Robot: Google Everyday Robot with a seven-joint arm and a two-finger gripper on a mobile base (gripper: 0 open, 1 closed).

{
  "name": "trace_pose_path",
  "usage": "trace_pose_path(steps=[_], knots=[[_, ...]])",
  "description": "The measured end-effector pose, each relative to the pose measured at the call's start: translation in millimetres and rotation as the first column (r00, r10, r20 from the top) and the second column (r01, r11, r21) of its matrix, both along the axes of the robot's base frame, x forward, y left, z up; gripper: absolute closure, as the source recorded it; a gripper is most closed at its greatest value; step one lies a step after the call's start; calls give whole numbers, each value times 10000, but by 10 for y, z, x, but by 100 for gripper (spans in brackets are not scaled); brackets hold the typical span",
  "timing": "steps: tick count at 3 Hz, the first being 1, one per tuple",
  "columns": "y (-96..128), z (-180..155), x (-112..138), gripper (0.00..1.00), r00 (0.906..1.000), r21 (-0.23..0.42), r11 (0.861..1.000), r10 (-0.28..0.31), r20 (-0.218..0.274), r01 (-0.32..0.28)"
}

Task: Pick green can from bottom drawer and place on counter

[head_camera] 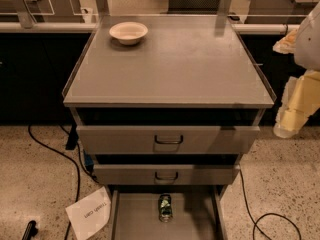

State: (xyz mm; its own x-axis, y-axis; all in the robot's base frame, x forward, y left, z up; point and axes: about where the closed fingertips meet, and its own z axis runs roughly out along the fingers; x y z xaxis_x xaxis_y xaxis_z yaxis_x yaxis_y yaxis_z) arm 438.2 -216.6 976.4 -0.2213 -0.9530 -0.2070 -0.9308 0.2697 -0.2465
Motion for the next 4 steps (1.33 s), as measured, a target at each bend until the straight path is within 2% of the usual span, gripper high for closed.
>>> trace_pose_path(steps=[1, 2, 3, 4], knots=[[0, 0, 0, 0, 10000, 1, 10000, -1, 2, 1], [4, -33, 21, 0, 9975, 279, 9989, -396, 587, 380], [62, -150, -342, 0, 9684, 1550, 9650, -2286, 1001, 2117], [128, -571, -647, 0, 8710, 3517, 8135, -4912, -111, 4632]])
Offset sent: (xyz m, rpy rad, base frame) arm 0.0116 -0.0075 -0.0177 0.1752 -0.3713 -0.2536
